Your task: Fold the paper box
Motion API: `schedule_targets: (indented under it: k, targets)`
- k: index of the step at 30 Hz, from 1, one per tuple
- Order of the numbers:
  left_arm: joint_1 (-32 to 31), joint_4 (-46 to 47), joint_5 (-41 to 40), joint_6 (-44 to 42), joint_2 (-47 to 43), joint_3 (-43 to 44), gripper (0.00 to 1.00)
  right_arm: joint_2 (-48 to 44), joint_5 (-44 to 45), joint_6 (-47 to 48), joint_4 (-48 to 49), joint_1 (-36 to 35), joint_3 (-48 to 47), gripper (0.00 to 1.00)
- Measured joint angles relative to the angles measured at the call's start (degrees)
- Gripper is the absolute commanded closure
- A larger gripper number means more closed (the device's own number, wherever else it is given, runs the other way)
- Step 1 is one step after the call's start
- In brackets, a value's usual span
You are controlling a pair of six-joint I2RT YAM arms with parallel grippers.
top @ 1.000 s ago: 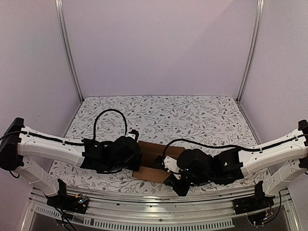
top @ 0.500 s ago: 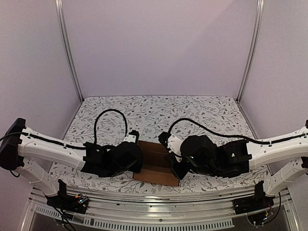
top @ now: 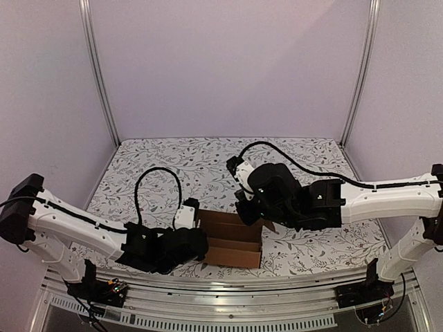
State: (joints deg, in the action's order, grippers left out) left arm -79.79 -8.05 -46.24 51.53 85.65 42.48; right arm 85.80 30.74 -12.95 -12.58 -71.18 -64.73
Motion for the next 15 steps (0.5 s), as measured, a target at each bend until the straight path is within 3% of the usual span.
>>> schedule_targets:
  k: [15]
  targets:
    - [-4.8, -0.2, -7.5, 3.3, 1.9, -0.5, 1.0, 7.0, -5.7, -4.0, -1.4, 0.7, -1.5, 1.0]
